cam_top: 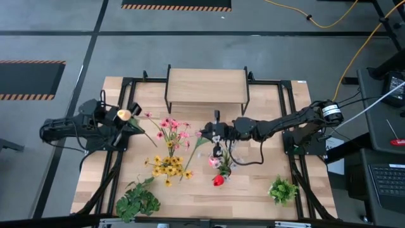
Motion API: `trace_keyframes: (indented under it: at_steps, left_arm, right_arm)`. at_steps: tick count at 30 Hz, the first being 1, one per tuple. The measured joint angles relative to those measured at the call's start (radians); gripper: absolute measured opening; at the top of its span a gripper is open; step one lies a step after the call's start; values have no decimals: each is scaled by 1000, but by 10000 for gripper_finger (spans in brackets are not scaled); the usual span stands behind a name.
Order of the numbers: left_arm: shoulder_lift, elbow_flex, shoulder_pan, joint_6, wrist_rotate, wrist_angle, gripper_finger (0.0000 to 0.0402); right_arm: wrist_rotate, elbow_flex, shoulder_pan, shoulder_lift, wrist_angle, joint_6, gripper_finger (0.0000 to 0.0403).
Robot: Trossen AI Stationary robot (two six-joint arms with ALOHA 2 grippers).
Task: Pick and place flowers into a vace then onto a shelf
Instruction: Put the white tulip into the transparent vase
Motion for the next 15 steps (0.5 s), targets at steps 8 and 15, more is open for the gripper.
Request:
trace_keyframes:
  at_steps: [8,15]
  left_arm:
    - [115,-7,-123,46,-76,76,3]
    - [175,-7,-266,105,-258,114,3]
  right_arm:
    - [24,0,0,0,0,0,5]
    - [37,0,-1,0,0,0,5]
